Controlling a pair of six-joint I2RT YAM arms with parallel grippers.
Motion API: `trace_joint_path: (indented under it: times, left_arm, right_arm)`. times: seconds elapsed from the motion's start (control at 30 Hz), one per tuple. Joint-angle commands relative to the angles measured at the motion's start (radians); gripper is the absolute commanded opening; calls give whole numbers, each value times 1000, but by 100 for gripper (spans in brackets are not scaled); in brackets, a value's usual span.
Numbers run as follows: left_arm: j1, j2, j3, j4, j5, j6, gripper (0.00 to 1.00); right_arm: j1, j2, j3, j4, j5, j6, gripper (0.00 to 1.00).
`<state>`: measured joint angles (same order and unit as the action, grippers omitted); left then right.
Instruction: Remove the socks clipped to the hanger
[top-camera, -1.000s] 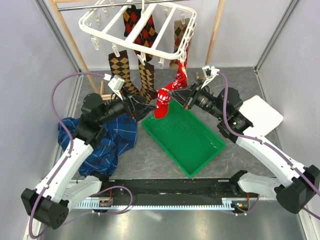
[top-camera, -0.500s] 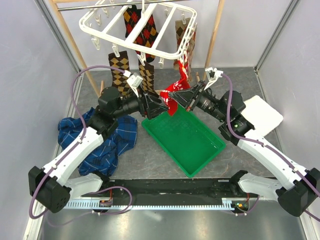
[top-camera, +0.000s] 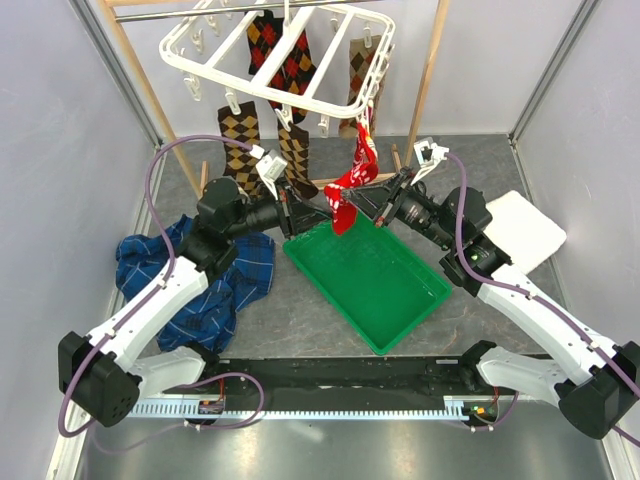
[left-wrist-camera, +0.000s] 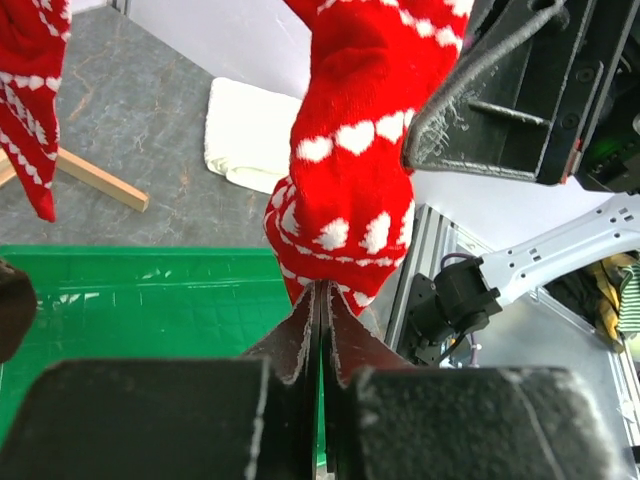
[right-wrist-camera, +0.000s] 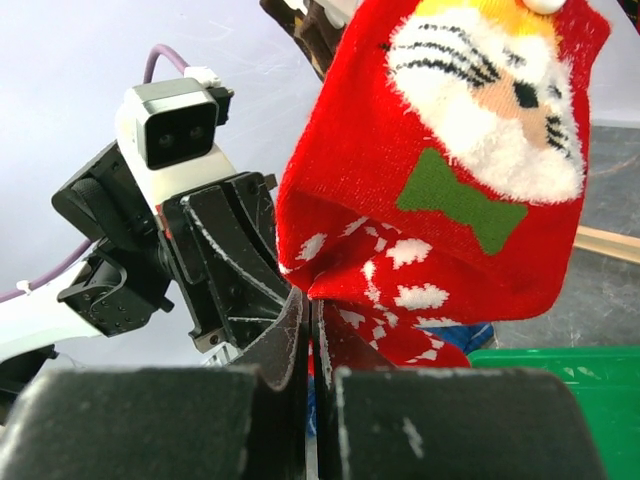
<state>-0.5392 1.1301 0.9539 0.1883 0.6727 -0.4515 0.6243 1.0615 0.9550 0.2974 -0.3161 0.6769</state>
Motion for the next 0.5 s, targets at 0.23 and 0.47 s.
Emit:
trace_joint_path:
  times: [0.23, 0.47]
  left_arm:
    - [-4, -76, -20, 4, -9, 22, 75]
    - [-5, -33, -21, 7, -21, 8, 88]
  right_arm:
    - [-1, 3, 34, 5, 28, 3, 0]
    - [0, 32, 39, 46, -44, 49, 0]
